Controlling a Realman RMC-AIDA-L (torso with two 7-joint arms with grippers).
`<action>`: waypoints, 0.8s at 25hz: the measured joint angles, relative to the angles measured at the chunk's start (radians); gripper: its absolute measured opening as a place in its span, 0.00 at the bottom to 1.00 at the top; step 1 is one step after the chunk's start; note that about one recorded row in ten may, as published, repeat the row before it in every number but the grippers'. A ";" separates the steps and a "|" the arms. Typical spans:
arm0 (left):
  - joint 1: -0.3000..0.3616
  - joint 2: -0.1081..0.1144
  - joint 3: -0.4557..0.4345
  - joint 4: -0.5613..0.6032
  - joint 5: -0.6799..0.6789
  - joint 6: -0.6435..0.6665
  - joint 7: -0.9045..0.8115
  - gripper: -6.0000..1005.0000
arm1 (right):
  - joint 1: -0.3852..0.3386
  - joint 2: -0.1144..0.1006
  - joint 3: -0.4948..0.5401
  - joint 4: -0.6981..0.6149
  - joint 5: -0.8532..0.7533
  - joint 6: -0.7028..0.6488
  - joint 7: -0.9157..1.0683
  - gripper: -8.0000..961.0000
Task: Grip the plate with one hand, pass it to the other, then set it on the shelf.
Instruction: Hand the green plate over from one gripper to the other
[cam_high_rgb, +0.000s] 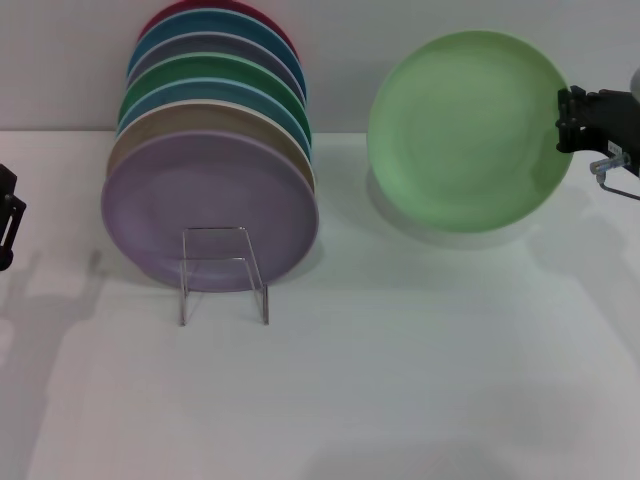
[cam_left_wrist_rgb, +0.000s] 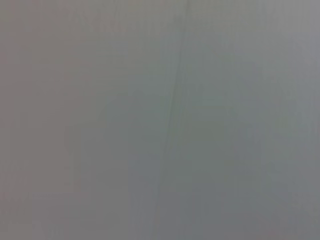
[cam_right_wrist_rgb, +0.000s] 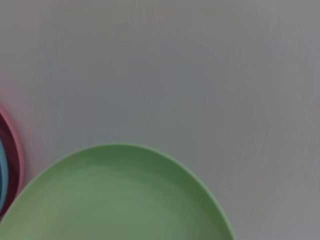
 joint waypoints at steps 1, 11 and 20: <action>0.000 0.001 0.000 0.000 0.000 0.001 0.000 0.76 | -0.005 -0.001 -0.011 -0.008 -0.001 -0.029 0.000 0.03; -0.001 0.002 -0.001 0.002 -0.003 0.000 0.000 0.76 | -0.012 -0.001 -0.086 -0.097 -0.001 -0.229 0.000 0.03; -0.007 0.003 -0.001 0.000 -0.003 -0.003 0.000 0.76 | -0.031 -0.001 -0.176 -0.202 0.003 -0.483 0.003 0.03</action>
